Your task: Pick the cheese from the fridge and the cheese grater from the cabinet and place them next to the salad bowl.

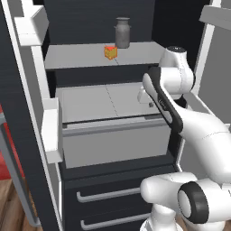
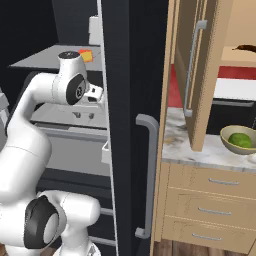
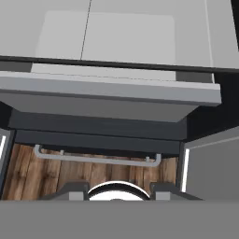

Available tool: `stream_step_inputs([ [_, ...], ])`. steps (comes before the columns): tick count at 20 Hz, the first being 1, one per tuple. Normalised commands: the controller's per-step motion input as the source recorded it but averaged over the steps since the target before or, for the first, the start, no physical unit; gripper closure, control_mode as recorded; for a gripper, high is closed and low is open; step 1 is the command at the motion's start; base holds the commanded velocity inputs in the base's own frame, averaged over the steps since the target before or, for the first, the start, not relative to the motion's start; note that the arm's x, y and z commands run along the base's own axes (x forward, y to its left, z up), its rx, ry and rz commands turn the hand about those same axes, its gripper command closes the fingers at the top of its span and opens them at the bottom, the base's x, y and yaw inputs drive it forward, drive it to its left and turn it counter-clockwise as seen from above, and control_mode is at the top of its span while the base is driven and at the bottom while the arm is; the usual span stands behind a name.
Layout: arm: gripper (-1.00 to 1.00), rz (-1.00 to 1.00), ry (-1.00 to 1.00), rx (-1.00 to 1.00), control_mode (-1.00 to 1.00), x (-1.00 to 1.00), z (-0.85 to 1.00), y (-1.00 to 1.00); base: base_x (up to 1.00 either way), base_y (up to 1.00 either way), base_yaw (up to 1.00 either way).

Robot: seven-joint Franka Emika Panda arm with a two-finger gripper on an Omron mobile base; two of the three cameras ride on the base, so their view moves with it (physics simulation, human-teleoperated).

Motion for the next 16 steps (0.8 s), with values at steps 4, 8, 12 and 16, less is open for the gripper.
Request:
stream_step_inputs([
  [4,-1.00,0.00,-0.07,0.00,-1.00,-0.17,0.00,0.09,0.00,0.00,0.00],
  [8,-1.00,-0.01,-0.29,-0.05,-1.00,-0.07,0.02,0.28,0.00,0.00,0.00],
  [12,-1.00,-0.11,-0.45,0.00,-1.00,-0.02,0.34,0.16,0.00,0.00,0.00],
  [16,-1.00,-0.12,-0.55,0.00,-1.00,0.00,0.66,0.35,0.00,0.00,0.00],
])
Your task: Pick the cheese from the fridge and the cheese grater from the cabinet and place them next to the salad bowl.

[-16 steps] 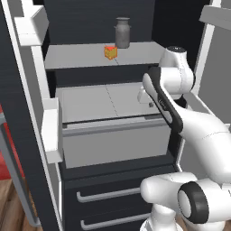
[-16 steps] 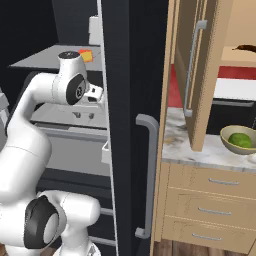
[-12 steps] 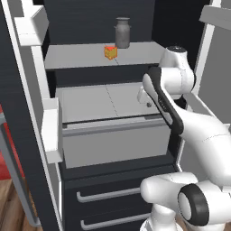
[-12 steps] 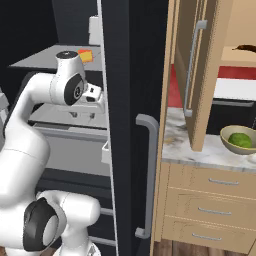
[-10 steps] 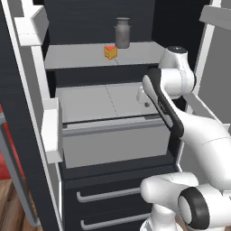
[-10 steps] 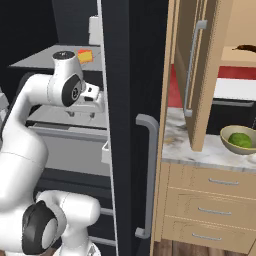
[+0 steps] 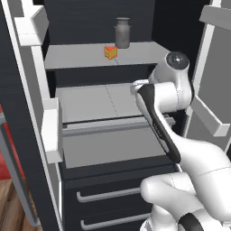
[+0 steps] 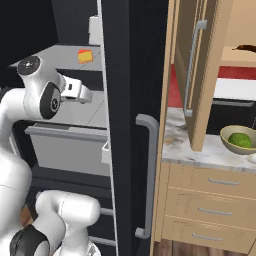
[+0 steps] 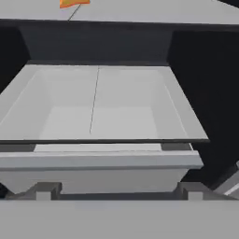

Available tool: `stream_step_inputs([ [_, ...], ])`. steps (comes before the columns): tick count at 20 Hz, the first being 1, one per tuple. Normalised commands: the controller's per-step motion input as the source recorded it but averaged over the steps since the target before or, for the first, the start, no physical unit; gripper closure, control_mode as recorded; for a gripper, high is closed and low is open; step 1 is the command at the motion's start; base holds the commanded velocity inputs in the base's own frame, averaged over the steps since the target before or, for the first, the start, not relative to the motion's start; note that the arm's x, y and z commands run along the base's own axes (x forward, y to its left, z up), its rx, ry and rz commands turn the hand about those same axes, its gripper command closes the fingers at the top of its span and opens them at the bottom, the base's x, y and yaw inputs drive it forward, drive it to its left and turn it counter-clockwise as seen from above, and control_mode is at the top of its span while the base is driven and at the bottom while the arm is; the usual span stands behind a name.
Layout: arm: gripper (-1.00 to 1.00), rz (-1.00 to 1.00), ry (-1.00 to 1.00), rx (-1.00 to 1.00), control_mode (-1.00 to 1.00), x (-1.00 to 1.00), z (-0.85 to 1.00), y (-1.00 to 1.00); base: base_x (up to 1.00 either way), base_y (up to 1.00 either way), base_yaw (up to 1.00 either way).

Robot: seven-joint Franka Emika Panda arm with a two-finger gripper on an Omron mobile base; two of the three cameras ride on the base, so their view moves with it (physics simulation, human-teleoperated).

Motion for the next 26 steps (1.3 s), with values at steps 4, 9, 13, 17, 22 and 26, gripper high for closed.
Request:
stream_step_inputs([
  [4,-1.00,-0.11,-0.45,0.03,-1.00,0.02,0.72,0.37,0.00,0.00,0.00],
  [9,-1.00,-0.10,-0.44,0.11,-1.00,0.00,0.81,0.18,0.00,0.00,0.00],
  [13,-1.00,0.01,-0.09,0.12,-1.00,0.00,0.61,0.00,0.00,0.00,0.00],
  [17,-1.00,0.02,-0.02,0.06,-1.00,0.00,0.54,0.04,0.00,0.00,0.00],
  [22,-1.00,0.07,0.09,0.00,-1.00,0.08,0.31,0.15,0.00,0.00,0.00],
  [26,-1.00,0.01,0.11,0.00,-1.00,0.54,0.00,0.07,0.00,0.00,0.00],
])
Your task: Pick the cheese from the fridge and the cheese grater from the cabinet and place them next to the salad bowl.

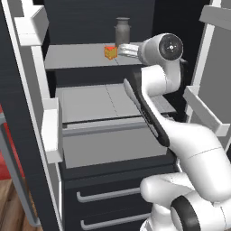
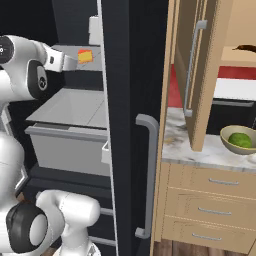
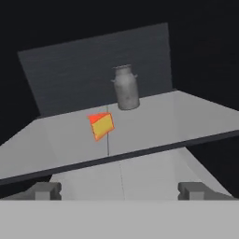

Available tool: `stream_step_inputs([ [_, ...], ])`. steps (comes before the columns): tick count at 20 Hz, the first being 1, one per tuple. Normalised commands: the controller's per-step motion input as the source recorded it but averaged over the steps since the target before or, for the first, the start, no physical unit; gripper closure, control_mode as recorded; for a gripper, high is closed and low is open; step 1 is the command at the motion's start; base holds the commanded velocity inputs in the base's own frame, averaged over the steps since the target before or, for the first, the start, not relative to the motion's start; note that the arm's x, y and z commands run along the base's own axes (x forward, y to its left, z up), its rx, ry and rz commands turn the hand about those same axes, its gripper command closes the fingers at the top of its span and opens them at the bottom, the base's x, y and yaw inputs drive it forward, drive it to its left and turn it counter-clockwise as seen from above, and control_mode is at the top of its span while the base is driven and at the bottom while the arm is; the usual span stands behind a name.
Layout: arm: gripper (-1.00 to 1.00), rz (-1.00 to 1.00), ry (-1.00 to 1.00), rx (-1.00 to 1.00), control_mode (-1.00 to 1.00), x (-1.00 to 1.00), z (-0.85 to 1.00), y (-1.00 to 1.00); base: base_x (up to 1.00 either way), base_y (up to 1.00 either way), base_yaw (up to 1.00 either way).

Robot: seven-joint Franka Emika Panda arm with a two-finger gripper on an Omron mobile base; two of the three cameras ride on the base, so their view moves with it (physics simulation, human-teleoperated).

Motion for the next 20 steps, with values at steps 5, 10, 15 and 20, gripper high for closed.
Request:
stream_step_inputs([
  [5,-1.00,0.00,0.06,-0.01,-1.00,0.52,-0.02,0.00,0.00,0.00,0.00],
  [10,-1.00,0.00,0.01,0.00,-1.00,0.62,0.00,0.04,0.00,0.00,0.00],
  [15,-1.00,0.03,0.08,0.00,-1.00,0.79,-0.08,0.01,0.00,0.00,0.00],
  [20,-1.00,0.13,0.24,-0.02,-1.00,0.72,0.00,0.11,0.00,0.00,0.00],
])
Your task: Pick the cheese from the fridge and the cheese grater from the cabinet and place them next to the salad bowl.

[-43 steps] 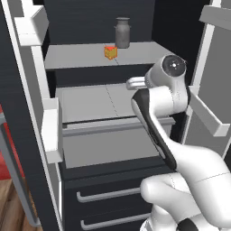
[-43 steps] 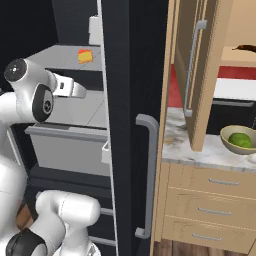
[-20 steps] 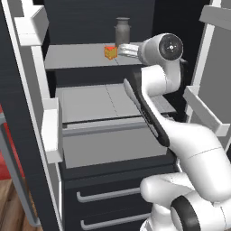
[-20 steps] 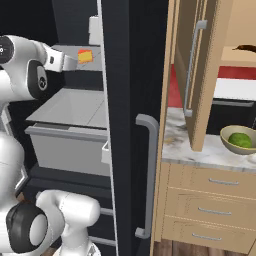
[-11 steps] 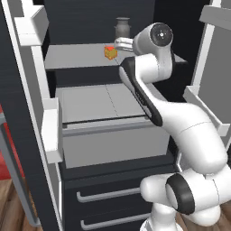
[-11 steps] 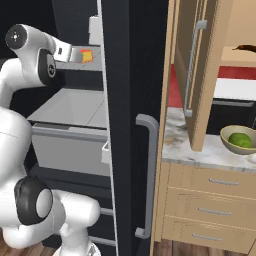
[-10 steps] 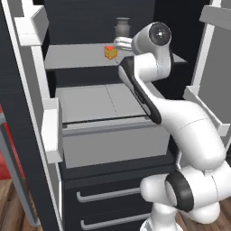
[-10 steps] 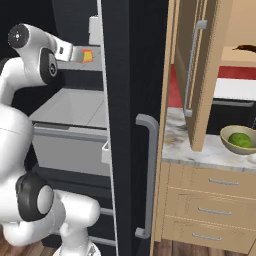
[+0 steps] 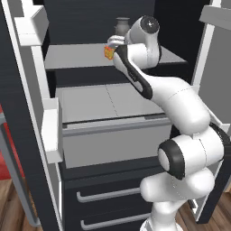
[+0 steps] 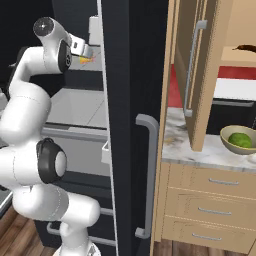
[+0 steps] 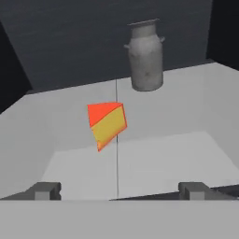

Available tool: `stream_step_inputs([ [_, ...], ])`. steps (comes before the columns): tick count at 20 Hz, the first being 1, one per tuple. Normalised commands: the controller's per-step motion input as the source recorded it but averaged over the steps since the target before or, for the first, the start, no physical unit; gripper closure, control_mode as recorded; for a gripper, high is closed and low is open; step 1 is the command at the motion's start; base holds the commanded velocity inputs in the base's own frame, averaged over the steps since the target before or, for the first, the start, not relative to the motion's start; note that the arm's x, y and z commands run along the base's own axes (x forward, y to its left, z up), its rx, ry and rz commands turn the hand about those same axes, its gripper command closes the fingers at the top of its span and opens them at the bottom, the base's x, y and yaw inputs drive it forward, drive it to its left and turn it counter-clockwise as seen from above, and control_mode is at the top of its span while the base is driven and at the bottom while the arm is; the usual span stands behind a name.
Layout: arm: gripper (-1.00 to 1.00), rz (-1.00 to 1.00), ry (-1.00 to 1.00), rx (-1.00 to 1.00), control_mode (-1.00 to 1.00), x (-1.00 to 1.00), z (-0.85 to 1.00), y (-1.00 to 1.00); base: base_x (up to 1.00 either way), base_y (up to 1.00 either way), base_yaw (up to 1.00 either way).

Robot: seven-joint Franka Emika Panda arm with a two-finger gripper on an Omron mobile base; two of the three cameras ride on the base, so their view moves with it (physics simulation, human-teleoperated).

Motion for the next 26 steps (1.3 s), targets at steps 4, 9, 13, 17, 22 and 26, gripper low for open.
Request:
stream_step_inputs([
  [4,-1.00,0.11,0.17,-0.08,-1.00,0.67,0.01,0.22,0.00,0.00,0.00],
  [9,-1.00,0.00,0.05,-0.11,-1.00,0.64,-0.02,0.29,0.00,0.00,0.00],
  [13,-1.00,0.00,0.05,-0.12,-1.00,0.54,-0.12,0.22,0.00,0.00,0.00],
  [17,-1.00,0.00,0.08,-0.10,-1.00,0.53,-0.11,0.20,0.00,0.00,0.00],
  [22,-1.00,0.00,0.03,-0.07,-1.00,0.35,-0.20,0.05,0.00,0.00,0.00],
  [26,-1.00,-0.01,-0.01,0.00,-1.00,0.04,-0.44,-0.13,0.00,0.00,0.00],
])
